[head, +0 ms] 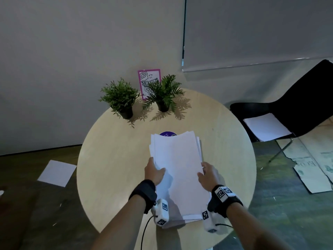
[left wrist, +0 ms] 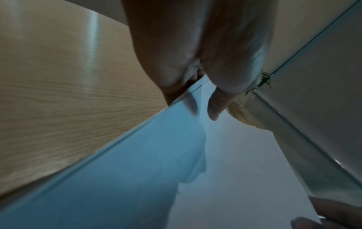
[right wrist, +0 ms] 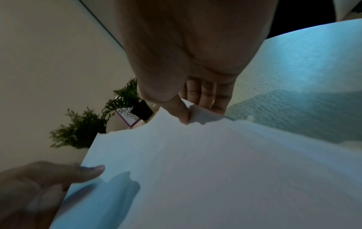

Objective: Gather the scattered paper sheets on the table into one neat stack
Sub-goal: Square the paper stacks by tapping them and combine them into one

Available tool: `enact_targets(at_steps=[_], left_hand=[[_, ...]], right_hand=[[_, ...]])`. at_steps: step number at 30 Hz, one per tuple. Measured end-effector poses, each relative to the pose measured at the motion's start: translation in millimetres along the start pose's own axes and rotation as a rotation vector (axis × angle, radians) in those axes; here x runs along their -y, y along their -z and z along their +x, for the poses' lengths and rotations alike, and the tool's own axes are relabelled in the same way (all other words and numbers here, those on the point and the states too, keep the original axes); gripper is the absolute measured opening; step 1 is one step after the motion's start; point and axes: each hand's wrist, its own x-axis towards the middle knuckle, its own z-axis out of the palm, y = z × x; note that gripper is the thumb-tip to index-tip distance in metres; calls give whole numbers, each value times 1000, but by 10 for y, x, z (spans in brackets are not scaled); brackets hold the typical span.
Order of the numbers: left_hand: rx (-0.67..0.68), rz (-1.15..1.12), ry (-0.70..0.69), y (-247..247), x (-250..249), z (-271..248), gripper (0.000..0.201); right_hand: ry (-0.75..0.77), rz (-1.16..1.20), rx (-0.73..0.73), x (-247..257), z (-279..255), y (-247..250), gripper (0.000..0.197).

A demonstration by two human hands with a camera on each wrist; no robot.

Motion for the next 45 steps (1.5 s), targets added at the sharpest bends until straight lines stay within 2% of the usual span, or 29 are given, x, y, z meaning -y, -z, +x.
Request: enact_targets(at_steps=[2,5,9,11,15,20,22,25,27,30,35,39,41,43,45], left_hand=[[22,38,18,-30,21,30,39],[35,117,58,-40,75,59,52],[-85,176,134,6,112,32,68],[-89,155,196,-1,114,13,76],[-37,63,211,-115,71,-75,68],[27,-20,201,-292,-43,-169,88],[12,-49,219,-284,-35,-176,84],[-39,-109,258,-193,-28,-144,74],[-62,-158,318,-124,-33,-71,77],[-74,-218,428,-56,-5,86,79],[-31,-286,438,-68,100,223,59],[-9,-199,442,-107,48,188,70],[-32,-78,444,-149,24,150,72],[-63,34,435,-207,-50,89,66],[-73,56,433,-265,-99,64,62]], right_hand=[[-6,-50,-28,-4,20,-34,46],[-18,-105,-100,-18,43,-51,42],[-113,-17,-111,-18,76,-51,63],[-158,48,-67,-1,97,-80,72],[-163,48,-26,97,98,-179,70],[-183,28,-41,184,69,-212,66],[-199,95,-63,162,96,-194,66],[-269,135,-69,151,185,-122,79],[-312,127,-44,187,234,-43,75],[-328,119,20,216,322,13,56],[-319,48,38,259,374,-28,62],[-293,-43,-22,306,327,-106,51],[-281,-76,-56,331,282,-151,60],[-274,-67,-66,344,248,-184,66],[-268,-57,-72,352,219,-197,69]])
